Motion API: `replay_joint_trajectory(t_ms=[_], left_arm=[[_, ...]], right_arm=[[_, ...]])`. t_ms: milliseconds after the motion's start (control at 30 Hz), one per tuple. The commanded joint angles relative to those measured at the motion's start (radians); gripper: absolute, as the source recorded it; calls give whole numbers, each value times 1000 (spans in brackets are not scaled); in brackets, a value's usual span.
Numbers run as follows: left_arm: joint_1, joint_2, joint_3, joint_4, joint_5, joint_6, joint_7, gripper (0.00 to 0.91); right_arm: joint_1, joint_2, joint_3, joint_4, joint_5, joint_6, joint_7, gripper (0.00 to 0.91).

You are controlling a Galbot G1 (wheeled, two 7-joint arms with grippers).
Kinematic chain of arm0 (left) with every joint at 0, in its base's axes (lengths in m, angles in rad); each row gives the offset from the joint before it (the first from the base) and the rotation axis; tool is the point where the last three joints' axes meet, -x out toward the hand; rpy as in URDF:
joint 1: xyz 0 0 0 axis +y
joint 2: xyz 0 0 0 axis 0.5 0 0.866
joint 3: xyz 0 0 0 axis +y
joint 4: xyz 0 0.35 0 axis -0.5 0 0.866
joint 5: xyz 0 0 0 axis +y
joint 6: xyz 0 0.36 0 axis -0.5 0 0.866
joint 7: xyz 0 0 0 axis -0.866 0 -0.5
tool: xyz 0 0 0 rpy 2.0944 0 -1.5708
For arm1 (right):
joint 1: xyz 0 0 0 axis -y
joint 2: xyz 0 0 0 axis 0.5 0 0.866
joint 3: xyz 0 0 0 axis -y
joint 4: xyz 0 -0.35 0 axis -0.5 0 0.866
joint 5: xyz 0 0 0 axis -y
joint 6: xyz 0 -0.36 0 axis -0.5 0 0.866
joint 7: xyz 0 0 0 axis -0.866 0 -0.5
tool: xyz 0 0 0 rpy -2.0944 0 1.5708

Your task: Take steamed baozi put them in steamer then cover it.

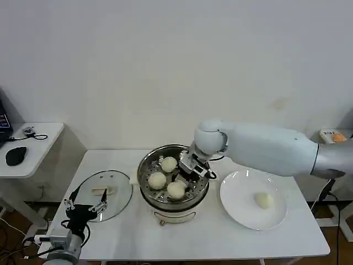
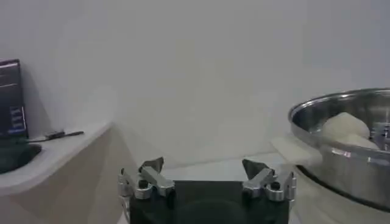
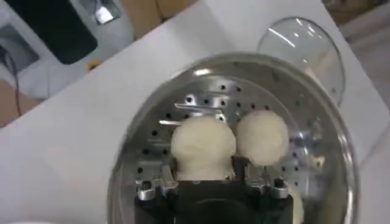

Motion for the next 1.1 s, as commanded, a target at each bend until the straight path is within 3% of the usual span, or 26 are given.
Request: replay_joint_trajectory(t_ms=[33, 233, 333, 367, 767, 967, 1100], left_arm=[[-5, -1, 2, 4, 1, 1, 0, 907], [-9, 0, 5, 12, 1, 0, 1, 907], [-10, 1, 6, 13, 1, 0, 1, 907], [-11, 1, 6, 13, 0, 0, 1, 907], [-17, 6, 7, 16, -4, 1, 1, 907], [-22, 12, 7, 21, -4, 1, 1, 907], [-21, 13, 10, 16, -5, 0, 1, 907]], right_arm=[[6, 10, -15, -4, -18, 52, -30, 615], [5, 14, -18, -12, -26, 61, -35, 615], [1, 16, -18, -12, -25, 63, -31, 867], [1, 16, -18, -12, -24, 64, -30, 907], [28, -7, 2, -14, -10, 64, -1, 907], [83, -60, 32, -29, 36, 1, 28, 907], [88, -135, 86, -46, 38, -103, 55, 907]])
